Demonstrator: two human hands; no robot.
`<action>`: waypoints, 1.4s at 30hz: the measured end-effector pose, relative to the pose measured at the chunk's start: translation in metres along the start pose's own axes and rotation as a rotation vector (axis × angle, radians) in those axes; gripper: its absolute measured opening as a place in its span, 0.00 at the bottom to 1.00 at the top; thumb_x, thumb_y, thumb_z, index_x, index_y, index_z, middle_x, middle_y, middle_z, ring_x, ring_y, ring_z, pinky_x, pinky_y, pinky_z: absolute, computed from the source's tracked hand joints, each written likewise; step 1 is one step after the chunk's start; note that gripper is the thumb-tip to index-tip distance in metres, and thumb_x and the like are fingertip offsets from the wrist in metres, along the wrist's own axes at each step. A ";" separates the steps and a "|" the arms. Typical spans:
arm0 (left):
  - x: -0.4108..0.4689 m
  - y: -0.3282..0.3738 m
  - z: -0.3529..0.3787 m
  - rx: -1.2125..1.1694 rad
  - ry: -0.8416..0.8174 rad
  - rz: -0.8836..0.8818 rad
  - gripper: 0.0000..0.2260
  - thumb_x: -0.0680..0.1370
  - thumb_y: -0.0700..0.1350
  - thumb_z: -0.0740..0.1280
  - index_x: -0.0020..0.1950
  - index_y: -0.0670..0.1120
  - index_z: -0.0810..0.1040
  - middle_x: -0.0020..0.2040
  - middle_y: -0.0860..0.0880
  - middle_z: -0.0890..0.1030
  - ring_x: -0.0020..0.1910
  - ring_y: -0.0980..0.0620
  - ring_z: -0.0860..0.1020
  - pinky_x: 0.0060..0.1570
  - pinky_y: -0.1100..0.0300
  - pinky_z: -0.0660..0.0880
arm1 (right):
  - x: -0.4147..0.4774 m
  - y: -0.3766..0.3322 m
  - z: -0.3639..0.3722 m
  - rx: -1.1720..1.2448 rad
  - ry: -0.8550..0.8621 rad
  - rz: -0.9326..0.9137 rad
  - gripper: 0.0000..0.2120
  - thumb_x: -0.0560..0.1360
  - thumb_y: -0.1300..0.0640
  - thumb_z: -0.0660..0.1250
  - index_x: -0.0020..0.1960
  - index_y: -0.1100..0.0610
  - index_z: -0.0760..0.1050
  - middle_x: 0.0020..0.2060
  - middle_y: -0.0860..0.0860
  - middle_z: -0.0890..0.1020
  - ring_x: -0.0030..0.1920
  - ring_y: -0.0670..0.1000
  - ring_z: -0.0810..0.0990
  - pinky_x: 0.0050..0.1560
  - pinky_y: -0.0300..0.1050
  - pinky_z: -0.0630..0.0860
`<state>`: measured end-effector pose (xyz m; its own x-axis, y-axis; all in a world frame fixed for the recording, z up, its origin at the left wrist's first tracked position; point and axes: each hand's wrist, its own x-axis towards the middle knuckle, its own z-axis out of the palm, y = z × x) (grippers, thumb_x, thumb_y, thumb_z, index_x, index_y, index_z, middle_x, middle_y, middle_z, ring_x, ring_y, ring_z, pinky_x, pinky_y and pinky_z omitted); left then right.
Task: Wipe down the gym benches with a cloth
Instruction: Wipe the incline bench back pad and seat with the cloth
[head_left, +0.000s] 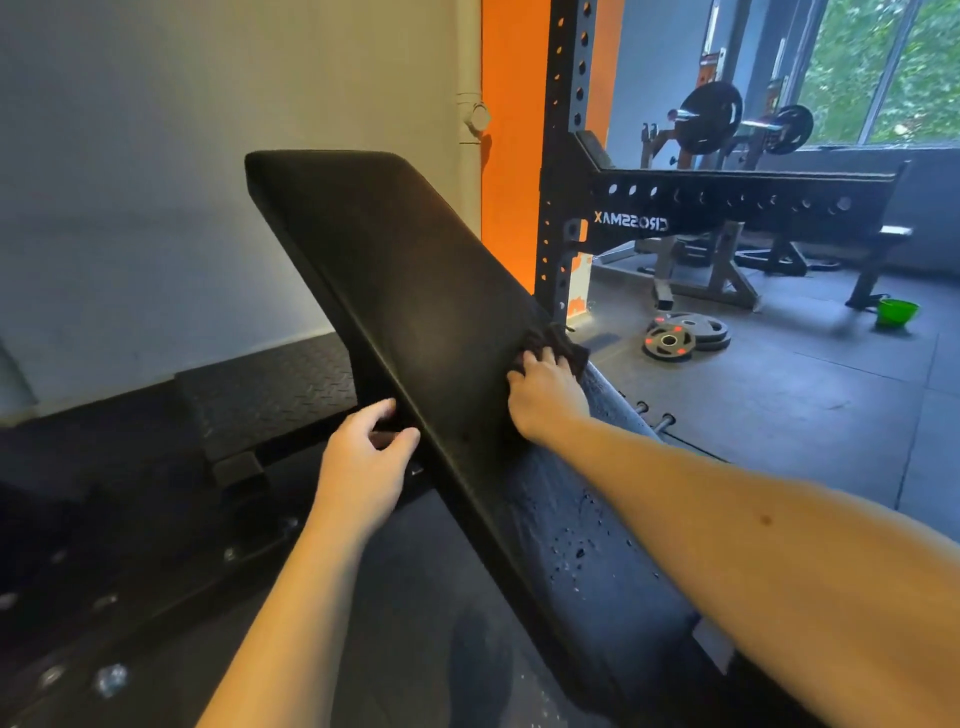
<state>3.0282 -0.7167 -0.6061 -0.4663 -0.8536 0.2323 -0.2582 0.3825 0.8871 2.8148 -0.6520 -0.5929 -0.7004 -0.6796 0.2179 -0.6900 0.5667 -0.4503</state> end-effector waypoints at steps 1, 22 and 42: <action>0.000 -0.002 -0.001 0.002 -0.008 -0.004 0.20 0.81 0.47 0.70 0.73 0.52 0.75 0.68 0.52 0.78 0.52 0.58 0.80 0.43 0.70 0.76 | 0.005 -0.002 0.000 0.014 0.032 0.032 0.22 0.84 0.51 0.53 0.74 0.59 0.68 0.76 0.60 0.65 0.76 0.65 0.61 0.76 0.62 0.59; -0.008 0.010 -0.009 0.021 -0.132 -0.030 0.19 0.82 0.46 0.67 0.74 0.51 0.74 0.63 0.52 0.81 0.56 0.52 0.81 0.63 0.47 0.78 | -0.025 -0.081 0.039 -0.151 0.054 -0.281 0.24 0.83 0.50 0.60 0.78 0.53 0.66 0.81 0.58 0.55 0.81 0.63 0.47 0.79 0.62 0.47; -0.011 0.015 -0.010 0.058 -0.115 -0.013 0.21 0.81 0.46 0.68 0.75 0.52 0.73 0.68 0.50 0.78 0.62 0.48 0.79 0.64 0.46 0.77 | -0.106 -0.047 0.040 -0.021 0.068 -0.256 0.25 0.85 0.50 0.57 0.80 0.54 0.60 0.82 0.55 0.55 0.82 0.59 0.49 0.79 0.59 0.58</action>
<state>3.0378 -0.7048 -0.5919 -0.5557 -0.8136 0.1709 -0.3117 0.3946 0.8644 2.9292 -0.6250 -0.6296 -0.5128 -0.7697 0.3803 -0.8494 0.3904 -0.3551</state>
